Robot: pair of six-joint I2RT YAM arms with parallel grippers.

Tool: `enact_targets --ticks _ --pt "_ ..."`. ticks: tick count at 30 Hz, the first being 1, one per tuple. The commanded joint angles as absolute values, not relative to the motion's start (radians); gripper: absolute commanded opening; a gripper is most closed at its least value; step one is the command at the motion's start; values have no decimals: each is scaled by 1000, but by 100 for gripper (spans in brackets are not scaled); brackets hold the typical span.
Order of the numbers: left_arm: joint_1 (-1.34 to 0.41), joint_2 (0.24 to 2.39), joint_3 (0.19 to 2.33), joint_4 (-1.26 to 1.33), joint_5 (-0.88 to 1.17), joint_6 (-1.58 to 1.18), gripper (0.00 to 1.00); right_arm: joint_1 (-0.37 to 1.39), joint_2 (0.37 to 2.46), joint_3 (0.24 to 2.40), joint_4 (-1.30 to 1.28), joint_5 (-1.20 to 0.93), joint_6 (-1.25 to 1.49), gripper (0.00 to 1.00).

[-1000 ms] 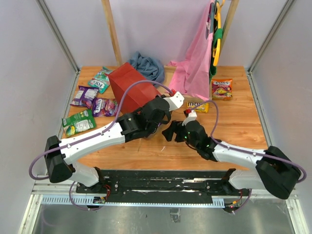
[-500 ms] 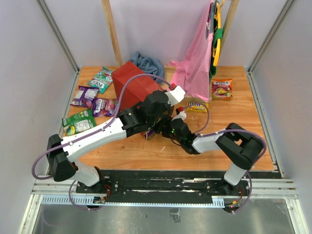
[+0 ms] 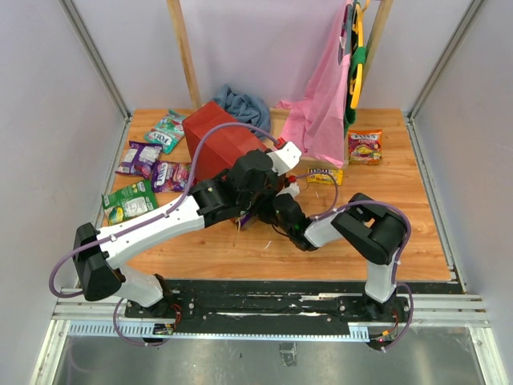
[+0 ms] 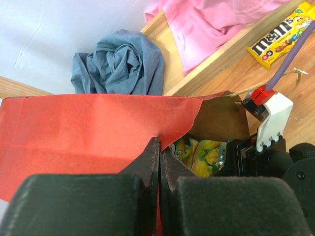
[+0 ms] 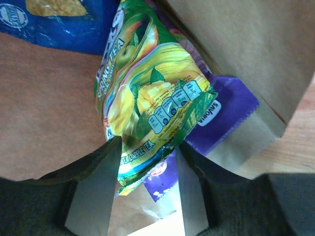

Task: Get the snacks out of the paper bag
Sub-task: Take out the snack from the paper bag, then place the snack at the center of the board.

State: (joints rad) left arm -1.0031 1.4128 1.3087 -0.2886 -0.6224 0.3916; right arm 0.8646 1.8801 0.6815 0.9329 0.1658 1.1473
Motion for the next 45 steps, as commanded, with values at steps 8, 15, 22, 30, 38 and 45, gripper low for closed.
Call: enact_targets --ticks 8,15,22,30,38,45 --pt "-980 1399 1296 -245 -630 388 2 880 1906 737 1010 181 1128 24" --pt "-971 1384 1290 -237 -633 387 2 882 1863 717 1011 167 1089 1" --pt "-955 1387 1287 -223 -654 384 3 894 1648 669 911 111 963 1" --pt "-917 1424 1314 -220 -716 367 4 920 1284 633 537 115 733 1" --pt "-907 1429 1316 -213 -719 362 4 916 838 552 112 299 634 1" --pt "-906 1445 1334 -231 -713 351 4 755 511 516 -176 427 625 1"
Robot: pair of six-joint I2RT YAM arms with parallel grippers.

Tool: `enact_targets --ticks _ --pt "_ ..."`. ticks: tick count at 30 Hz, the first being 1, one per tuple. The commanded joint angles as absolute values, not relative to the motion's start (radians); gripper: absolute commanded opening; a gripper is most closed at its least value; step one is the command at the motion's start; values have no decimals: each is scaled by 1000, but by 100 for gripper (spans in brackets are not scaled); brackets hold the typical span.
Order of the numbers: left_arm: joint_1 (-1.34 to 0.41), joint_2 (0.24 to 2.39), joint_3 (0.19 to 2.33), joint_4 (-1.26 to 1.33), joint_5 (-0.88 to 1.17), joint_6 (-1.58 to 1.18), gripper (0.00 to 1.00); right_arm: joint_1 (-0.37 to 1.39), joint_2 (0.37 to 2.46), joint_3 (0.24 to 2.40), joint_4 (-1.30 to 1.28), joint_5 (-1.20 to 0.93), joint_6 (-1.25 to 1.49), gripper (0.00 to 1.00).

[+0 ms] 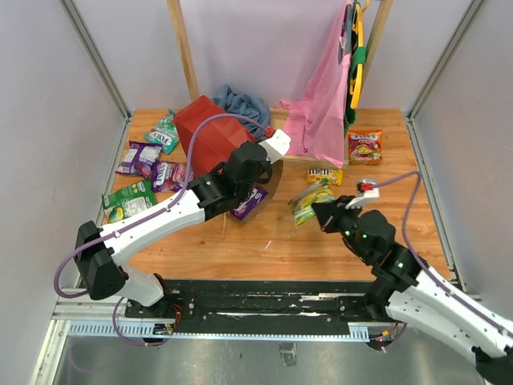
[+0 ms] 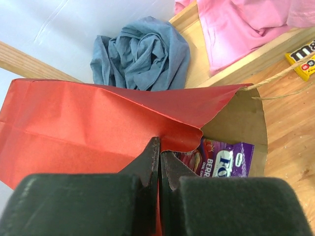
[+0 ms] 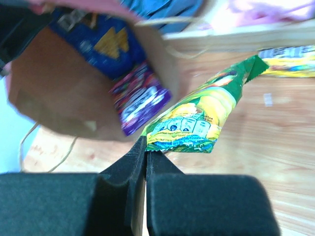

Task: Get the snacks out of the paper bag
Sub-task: Place the snack at the center of the board.

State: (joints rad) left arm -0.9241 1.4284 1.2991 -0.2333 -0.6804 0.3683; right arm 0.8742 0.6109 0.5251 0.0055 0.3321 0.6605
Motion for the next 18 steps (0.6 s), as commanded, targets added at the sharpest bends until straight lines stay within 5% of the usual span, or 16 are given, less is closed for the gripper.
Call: enact_targets --ticks 1,9,18 --pt "-907 1446 1337 -233 -710 348 4 695 496 514 -189 389 624 1" --pt "-906 1452 1352 -250 -706 347 4 18 609 553 -142 -174 692 0" --pt "-905 1428 1322 -236 -703 354 4 -123 784 631 -51 -49 733 1"
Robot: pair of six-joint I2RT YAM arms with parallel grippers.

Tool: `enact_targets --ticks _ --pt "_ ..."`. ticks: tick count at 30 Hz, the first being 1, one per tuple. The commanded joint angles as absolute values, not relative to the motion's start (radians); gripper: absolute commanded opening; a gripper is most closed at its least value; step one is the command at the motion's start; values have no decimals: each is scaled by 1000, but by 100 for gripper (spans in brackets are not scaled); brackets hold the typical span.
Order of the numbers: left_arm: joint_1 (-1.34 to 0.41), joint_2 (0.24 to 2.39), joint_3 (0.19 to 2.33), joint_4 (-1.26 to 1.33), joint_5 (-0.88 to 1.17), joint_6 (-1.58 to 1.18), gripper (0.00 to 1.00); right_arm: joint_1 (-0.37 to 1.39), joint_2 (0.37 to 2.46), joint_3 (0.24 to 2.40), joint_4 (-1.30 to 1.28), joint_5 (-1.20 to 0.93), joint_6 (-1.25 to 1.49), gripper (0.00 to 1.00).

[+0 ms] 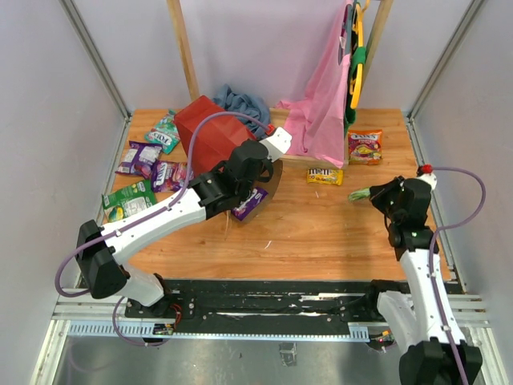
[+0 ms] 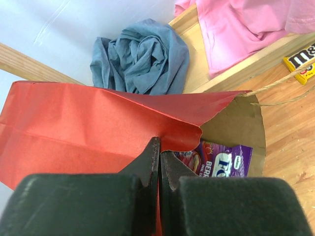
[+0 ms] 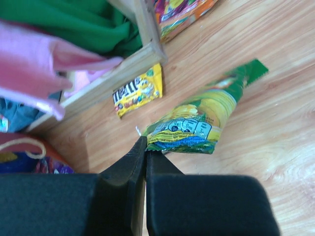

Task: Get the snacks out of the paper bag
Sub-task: Place the snack at the center of the board.

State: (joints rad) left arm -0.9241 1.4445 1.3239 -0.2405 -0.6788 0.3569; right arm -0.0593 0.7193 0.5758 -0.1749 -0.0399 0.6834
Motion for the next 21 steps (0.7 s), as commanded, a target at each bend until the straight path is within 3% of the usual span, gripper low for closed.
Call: enact_targets --ticks 1,9,19,21 --pt "-905 1426 1319 -234 -699 354 4 -143 815 637 -20 -59 746 1" --pt "-905 1423 1326 -232 -693 362 4 -273 1057 703 174 -183 852 1" --pt "-905 1442 1328 -236 -691 354 4 -308 1144 436 252 -315 898 1" --pt "-905 1452 1336 -239 -690 353 4 -312 1133 409 244 -312 892 7"
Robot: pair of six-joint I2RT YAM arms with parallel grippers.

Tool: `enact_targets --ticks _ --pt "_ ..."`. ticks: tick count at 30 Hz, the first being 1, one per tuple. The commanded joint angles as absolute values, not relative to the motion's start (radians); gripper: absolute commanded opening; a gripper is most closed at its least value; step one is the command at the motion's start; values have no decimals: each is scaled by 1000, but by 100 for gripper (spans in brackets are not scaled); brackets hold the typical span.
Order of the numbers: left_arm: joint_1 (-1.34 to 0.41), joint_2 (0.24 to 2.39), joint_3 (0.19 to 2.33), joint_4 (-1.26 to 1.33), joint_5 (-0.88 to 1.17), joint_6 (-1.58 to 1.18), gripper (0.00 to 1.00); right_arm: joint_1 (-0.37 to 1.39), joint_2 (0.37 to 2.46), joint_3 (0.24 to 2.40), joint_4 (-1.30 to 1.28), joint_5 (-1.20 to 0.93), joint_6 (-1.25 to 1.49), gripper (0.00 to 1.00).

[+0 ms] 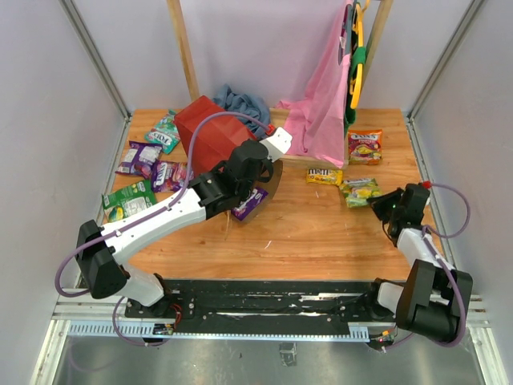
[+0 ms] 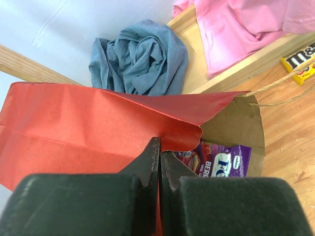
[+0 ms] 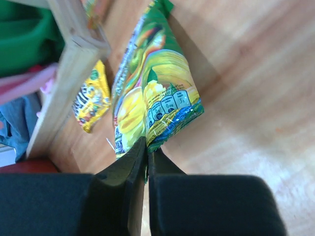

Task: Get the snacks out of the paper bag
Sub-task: Place the snack at the center of the board.

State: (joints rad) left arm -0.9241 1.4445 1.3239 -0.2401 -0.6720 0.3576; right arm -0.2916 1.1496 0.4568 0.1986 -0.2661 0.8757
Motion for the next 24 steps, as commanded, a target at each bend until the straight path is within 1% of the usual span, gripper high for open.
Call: enact_targets --ticks 1,2,3,4,5,6,9,13,15,17,19,20,24 --pt "-905 1457 1339 -243 -691 353 4 -315 1126 402 238 -306 888 12" --pt "-905 1461 1343 -247 -692 353 4 -318 1122 401 231 -297 884 19" --pt "-905 1464 1346 -250 -693 351 4 -320 1121 402 220 -288 884 41" --pt "-905 1466 1348 -251 -692 351 4 -323 1123 405 206 -270 890 57" --pt "-905 1466 1348 -254 -692 350 4 -328 1128 412 191 -265 898 67" --pt "-905 1465 1349 -256 -692 349 4 -331 1132 420 180 -275 902 72" --pt "-905 1463 1349 -262 -693 345 4 -330 1111 456 112 -301 878 76" --pt "-905 1462 1349 -262 -692 344 4 -308 1037 495 -6 -237 835 76" --pt "-905 1466 1351 -262 -690 344 4 -285 1038 529 -96 -167 796 77" --pt "-905 1472 1356 -265 -691 344 4 -259 1020 538 -171 -53 800 78" --pt "-905 1474 1357 -267 -692 344 4 -223 997 544 -238 85 818 83" --pt "-905 1476 1357 -267 -692 344 4 -202 987 550 -253 142 816 85" --pt "-905 1478 1361 -269 -689 341 4 -97 974 578 -229 234 745 86"
